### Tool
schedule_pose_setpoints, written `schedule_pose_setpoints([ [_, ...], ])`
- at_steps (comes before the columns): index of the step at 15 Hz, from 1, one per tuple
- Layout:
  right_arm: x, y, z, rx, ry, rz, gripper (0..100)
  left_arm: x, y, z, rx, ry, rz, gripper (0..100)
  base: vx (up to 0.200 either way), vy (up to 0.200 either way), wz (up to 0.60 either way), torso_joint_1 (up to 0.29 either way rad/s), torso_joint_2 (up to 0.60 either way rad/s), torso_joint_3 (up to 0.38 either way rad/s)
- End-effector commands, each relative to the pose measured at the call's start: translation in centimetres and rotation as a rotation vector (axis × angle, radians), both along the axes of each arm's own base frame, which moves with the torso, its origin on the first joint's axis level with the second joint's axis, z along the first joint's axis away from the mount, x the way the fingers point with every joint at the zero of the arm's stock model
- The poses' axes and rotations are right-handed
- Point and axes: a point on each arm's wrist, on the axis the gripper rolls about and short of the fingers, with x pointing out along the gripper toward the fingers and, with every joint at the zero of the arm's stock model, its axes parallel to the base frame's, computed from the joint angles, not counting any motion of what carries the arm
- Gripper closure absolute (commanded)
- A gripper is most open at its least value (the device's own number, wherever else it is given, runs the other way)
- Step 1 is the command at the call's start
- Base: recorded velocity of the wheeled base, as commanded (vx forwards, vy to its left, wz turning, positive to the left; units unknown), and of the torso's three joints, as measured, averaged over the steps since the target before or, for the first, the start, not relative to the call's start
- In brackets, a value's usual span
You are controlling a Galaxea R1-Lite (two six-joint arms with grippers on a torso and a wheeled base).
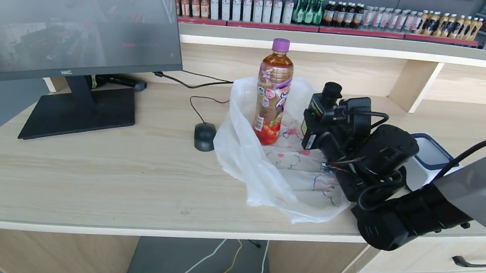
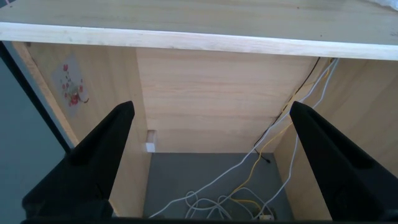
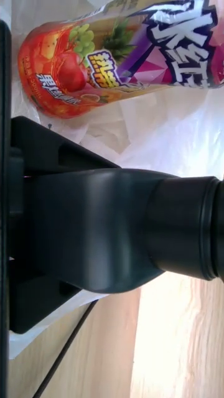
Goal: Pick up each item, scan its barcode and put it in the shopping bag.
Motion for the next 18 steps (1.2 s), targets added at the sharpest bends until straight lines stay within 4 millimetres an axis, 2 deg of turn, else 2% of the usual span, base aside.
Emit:
schedule_pose_setpoints([
  [1, 0.3, 0.1, -0.6, -0.006, 0.012, -0.001, 100, 0.0, 0.0, 0.0, 0.000, -0.001, 0.000, 0, 0.000, 0.000, 0.00, 0.000, 0.00, 0.000],
  [18, 1.3, 0.3, -2.2, -0.008, 0.034, -0.006, 100, 0.0, 0.0, 0.0, 0.000, -0.001, 0.000, 0, 0.000, 0.000, 0.00, 0.000, 0.00, 0.000],
])
